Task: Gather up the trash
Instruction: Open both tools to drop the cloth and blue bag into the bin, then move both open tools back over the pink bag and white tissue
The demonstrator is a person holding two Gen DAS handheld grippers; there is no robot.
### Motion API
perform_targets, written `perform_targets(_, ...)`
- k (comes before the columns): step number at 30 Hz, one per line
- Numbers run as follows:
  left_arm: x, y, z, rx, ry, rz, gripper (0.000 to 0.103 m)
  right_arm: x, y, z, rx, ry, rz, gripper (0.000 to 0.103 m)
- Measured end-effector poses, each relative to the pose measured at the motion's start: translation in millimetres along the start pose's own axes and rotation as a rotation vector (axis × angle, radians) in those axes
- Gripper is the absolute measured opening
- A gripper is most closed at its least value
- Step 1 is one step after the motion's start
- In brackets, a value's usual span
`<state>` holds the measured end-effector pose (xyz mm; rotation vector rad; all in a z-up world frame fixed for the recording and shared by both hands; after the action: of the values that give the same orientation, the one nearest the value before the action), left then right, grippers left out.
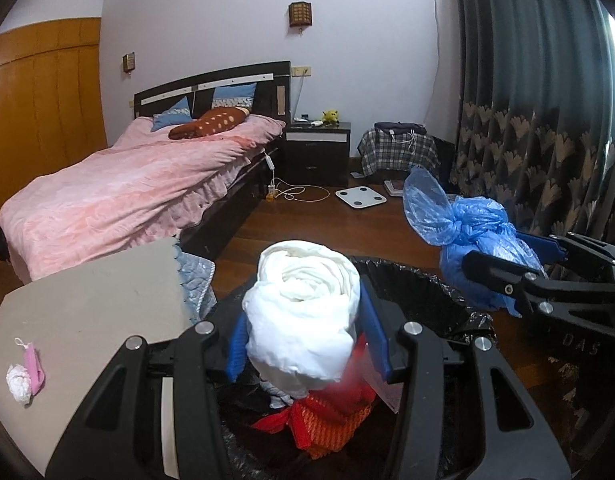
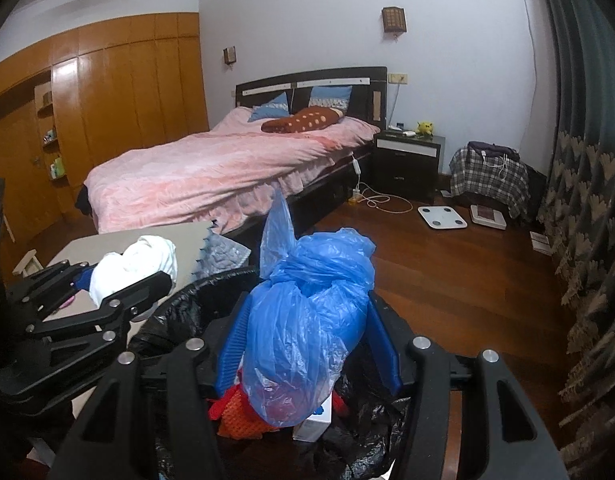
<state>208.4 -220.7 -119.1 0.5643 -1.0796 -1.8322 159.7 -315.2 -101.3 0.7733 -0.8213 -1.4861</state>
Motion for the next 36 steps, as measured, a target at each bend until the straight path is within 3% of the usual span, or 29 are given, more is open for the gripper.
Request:
perform_targets(3,4.0,-4.9,-10.5,-0.022,-0.025,-0.011,0.058,3.0,-5.7,-8.4,-0.018,-0.004,0.002,0.061)
perform_targets(4,1.9,-5.6,-11.7,-0.023,-0.023,-0.014,0.066,8.2,-6.4,-11.6,-0.025,-0.010,0.002,0.064)
perform_targets(10,-16.8,-7.3,-7.1,-0.016,0.013,-0.008,0.080,18.0,-11.8,-11.4,-0.025,-0.023,-0.003,0.092)
perform_targets(13,-30.3,-6.1,-0.2,-0.016,0.037,0.013,0.086,17.9,-11.7,-7.4,-0.018,-0.023,-0.011,0.097)
perform_targets(24,-88.5,-5.9,47.3,0.010,0.120,0.097,0.092,-22.7,5.2,12.2,0.034,0.042,-0.003,0.097)
perform_targets(36,-184.4,-26.7,101.6,0.020,0.299,0.169,0.092,-132.5,24.6,-12.3,0.059,0.182,0.078,0.097)
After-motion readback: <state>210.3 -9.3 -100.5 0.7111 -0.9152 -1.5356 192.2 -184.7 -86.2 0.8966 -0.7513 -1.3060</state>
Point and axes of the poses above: each gripper's, at about its wrist camera, not at the fingertips, and z roughly against the way its jaws point, x to its right, y to its top, the point moved 10 cm from there along -z, roughly the way its jaws point, and after that the axes turned 5 degrees about z, right-handed, at the moved point
